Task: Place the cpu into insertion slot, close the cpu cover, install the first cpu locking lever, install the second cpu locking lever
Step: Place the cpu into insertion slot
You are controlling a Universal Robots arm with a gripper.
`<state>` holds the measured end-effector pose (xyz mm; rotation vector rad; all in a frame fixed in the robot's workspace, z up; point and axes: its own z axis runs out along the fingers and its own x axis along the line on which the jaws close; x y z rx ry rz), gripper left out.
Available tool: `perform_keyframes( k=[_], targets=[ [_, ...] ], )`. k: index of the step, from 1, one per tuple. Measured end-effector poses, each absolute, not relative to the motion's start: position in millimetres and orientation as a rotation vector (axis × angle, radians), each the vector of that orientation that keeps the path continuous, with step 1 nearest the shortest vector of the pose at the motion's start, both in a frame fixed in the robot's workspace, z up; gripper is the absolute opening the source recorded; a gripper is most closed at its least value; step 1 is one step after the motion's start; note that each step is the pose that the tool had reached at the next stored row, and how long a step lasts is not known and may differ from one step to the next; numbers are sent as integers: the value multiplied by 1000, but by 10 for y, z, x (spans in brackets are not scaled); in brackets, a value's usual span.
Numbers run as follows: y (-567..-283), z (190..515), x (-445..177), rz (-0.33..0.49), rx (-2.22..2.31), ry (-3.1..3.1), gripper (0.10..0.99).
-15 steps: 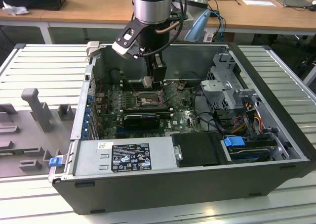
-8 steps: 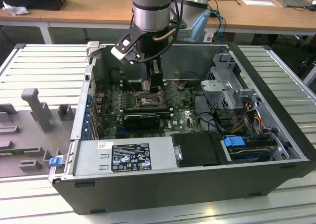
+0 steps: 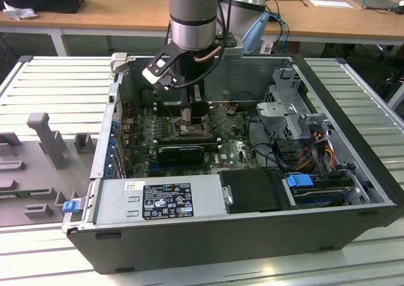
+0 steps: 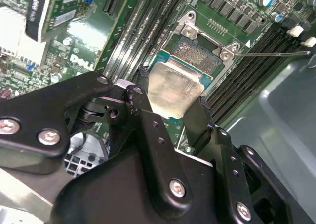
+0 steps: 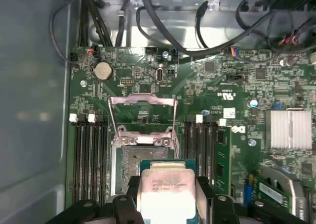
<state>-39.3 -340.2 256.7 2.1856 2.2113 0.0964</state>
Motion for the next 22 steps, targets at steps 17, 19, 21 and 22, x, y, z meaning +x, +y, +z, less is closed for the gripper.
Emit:
perform_keyframes(
  k=[17, 19, 21, 22],
  targets=[
    [-3219, 2115, -407, 97, 2204, 2192, 525],
    [-3216, 2106, -409, 97, 2210, 2186, 525],
    [-3213, 2096, -409, 97, 2210, 2186, 525],
    [-3210, 2086, -410, 97, 2210, 2185, 525]
  ],
)
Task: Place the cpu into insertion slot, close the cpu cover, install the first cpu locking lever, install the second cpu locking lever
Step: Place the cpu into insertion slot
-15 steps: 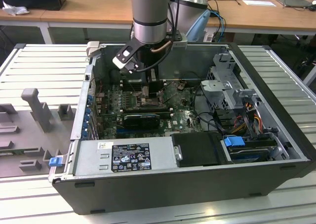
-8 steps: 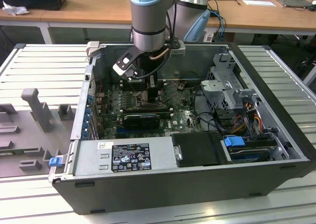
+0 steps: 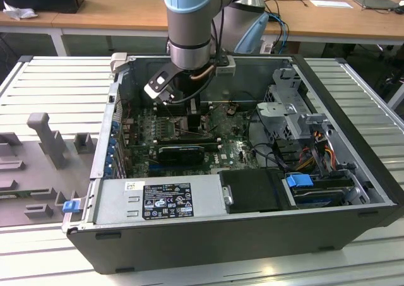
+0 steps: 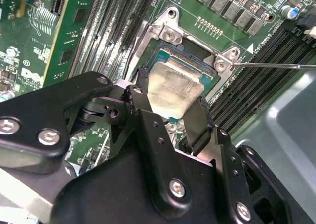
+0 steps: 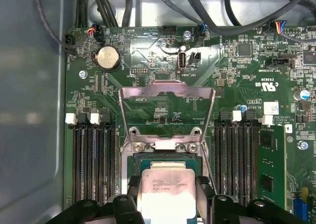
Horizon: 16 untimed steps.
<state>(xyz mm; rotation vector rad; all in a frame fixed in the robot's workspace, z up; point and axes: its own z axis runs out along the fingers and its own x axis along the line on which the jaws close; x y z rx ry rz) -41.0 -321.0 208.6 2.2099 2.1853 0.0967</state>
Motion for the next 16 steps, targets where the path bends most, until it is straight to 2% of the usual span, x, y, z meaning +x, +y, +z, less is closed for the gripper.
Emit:
perform_keyframes(
  k=[13, 14, 15, 16],
  targets=[
    [-3187, 2020, -409, 97, 2210, 2185, 525],
    [-3187, 2020, -410, 97, 2210, 2185, 537],
    [-3187, 2019, -410, 97, 2210, 2185, 600],
    [-3187, 2018, -409, 97, 2211, 2185, 600]
  ],
)
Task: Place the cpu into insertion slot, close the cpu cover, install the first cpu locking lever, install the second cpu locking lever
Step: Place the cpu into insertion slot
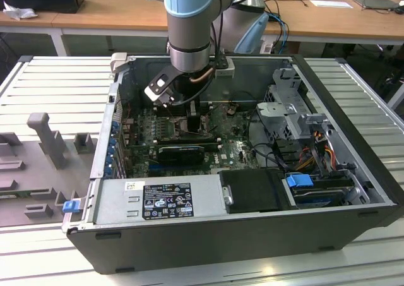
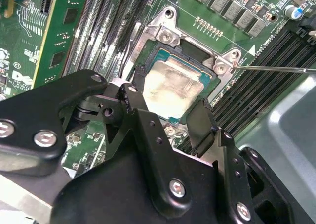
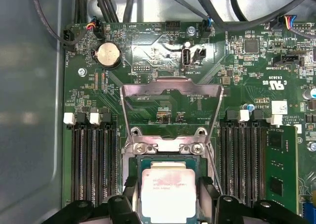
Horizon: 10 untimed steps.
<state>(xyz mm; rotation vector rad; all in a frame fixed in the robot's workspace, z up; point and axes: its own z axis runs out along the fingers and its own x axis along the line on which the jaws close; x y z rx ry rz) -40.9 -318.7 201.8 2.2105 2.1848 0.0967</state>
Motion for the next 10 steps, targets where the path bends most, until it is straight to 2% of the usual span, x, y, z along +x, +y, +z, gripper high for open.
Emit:
perform_keyframes(
  k=[2, 3, 4, 5, 9, 10],
  targets=[
    [-3187, 2042, -410, 97, 2213, 2183, 600],
    [-3187, 2074, -410, 96, 2213, 2182, 584],
    [-3187, 2089, -410, 96, 2214, 2182, 522],
    [-3187, 2099, -410, 96, 2214, 2181, 522],
    [-3187, 2158, -408, 94, 2216, 2182, 278],
    [-3187, 2167, -407, 94, 2216, 2182, 278]
  ],
)
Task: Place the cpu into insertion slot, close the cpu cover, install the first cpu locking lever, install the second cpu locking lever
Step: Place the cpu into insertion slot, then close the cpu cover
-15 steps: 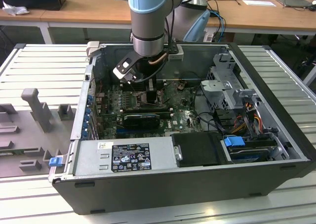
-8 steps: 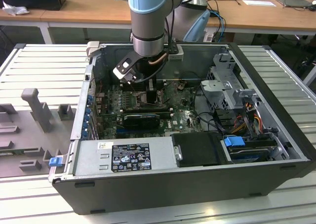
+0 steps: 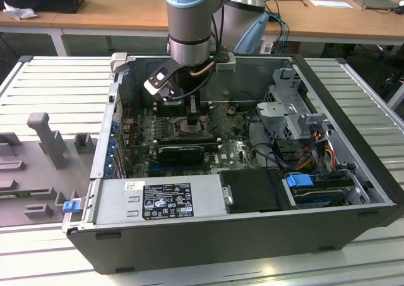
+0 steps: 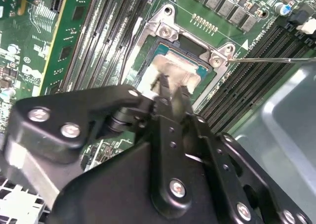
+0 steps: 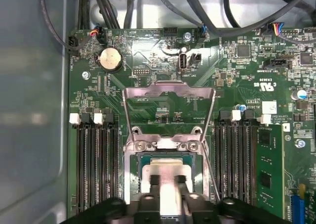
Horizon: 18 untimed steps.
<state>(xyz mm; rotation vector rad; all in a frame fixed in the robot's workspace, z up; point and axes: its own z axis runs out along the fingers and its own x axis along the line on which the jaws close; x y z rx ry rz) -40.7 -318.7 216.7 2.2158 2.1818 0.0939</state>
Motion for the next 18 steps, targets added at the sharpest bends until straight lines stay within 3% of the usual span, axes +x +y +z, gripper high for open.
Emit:
perform_keyframes(
  k=[2, 18],
  targets=[
    [-3187, 2198, -407, 93, 2216, 2182, 106],
    [-3200, 2332, -341, 92, 2219, 2180, 106]
  ],
)
